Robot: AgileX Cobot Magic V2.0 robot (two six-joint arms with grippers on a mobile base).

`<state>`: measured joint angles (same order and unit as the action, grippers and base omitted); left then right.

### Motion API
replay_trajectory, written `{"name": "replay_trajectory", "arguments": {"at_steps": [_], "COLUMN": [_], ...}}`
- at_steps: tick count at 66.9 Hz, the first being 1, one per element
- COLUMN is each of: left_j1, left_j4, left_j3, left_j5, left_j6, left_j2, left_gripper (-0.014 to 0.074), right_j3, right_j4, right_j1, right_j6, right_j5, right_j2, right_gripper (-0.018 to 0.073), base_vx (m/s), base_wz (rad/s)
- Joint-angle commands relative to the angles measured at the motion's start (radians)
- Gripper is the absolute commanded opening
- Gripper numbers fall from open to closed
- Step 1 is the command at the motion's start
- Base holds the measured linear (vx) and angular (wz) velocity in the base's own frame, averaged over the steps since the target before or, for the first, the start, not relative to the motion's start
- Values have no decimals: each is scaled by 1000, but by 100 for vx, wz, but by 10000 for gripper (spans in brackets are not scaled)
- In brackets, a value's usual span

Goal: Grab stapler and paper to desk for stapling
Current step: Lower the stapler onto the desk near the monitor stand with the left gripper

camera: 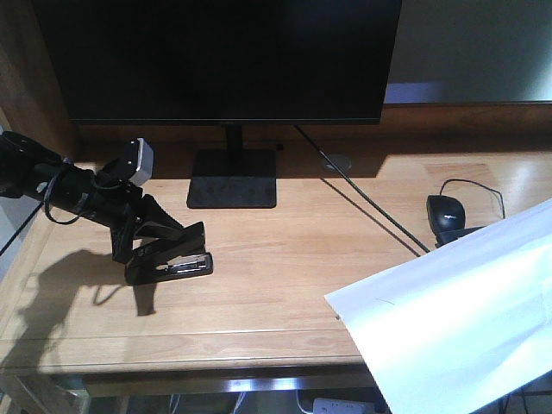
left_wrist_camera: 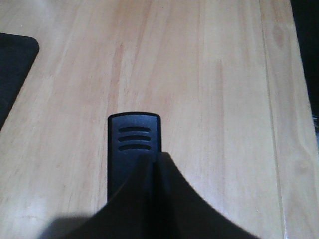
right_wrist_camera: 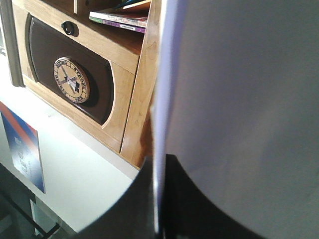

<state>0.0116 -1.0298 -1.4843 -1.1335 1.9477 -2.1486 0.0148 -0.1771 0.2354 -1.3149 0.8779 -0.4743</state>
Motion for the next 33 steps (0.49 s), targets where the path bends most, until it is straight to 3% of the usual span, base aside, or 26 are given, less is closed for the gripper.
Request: {"name": "replay_trajectory", "arguments": {"at_steps": [1,33], "left_j1": [-4,-4], "left_j4": [-58,-58], "left_j3": [-27,-27], "left_j5": [-26,-26], "left_j6": [-8,-8], "left_j2": [61,61], "left_gripper": [-6,-6], "right_j3": [-29,-29], "right_j4": [-2,12], "right_j1": [-2,-2], "right_j6": [13,0], "right_j5": [69,88], "right_j2": [-4,-4], "right_gripper": [-5,-5], "base_vx": [0,0], "base_wz": [0,0]}}
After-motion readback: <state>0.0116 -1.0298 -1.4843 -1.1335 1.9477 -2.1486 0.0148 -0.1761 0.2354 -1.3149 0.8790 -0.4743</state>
